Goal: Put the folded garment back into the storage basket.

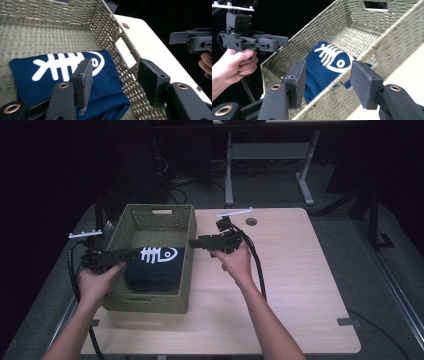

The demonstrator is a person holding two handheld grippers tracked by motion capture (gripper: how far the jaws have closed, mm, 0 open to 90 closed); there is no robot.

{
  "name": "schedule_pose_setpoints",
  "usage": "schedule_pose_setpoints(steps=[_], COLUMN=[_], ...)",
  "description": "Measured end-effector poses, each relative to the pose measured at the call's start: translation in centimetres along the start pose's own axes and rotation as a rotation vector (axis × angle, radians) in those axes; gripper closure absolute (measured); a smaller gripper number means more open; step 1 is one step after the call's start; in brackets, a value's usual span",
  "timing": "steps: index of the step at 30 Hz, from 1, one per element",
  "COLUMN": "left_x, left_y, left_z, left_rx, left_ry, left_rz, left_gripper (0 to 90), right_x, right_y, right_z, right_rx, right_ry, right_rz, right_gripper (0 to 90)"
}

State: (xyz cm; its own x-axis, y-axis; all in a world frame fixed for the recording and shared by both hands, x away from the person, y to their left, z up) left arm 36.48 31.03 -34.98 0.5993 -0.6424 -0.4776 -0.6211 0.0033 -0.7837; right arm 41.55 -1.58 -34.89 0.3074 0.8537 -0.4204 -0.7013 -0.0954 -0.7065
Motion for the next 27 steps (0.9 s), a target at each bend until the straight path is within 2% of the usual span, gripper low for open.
schedule_pose_setpoints(steps=[7,16,21,27], left_x=[1.6,3.4,4.2,5.1], left_y=[-0.4,-0.4,-0.4,-0.6], left_z=[-2.2,-4.4,-5.6,-6.8], left_rx=[0.038,0.052,0.056,0.076], left_ry=[0.021,0.042,0.067,0.086], left_rz=[0.017,0.019,0.024,0.027], left_gripper=[40.5,34.5,32.2,29.9], right_x=[-2.7,-5.5,-6.9,-8.3], right_y=[0.8,1.9,2.5,3.2], right_z=[-1.3,-2.9,-3.7,-4.6], right_rx=[0.022,0.032,0.048,0.055], right_ry=[-0.004,-0.003,0.0,0.007], right_rz=[-0.024,-0.052,-0.065,-0.075], right_gripper=[43.8,40.4,39.3,38.4])
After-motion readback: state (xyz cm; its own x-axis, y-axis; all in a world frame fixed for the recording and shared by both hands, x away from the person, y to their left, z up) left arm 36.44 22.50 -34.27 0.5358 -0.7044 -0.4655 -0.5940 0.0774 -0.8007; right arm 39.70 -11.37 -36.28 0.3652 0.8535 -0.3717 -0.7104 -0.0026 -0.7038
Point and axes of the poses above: each handheld gripper's, and its own axes: x roughly forward along the jaws, y roughly out of its underside, z roughly to its left, the point moved 3 cm from there along x, roughly forward along the jaws, and after that the axes turned 5 degrees about x, right-handed, at the moved point
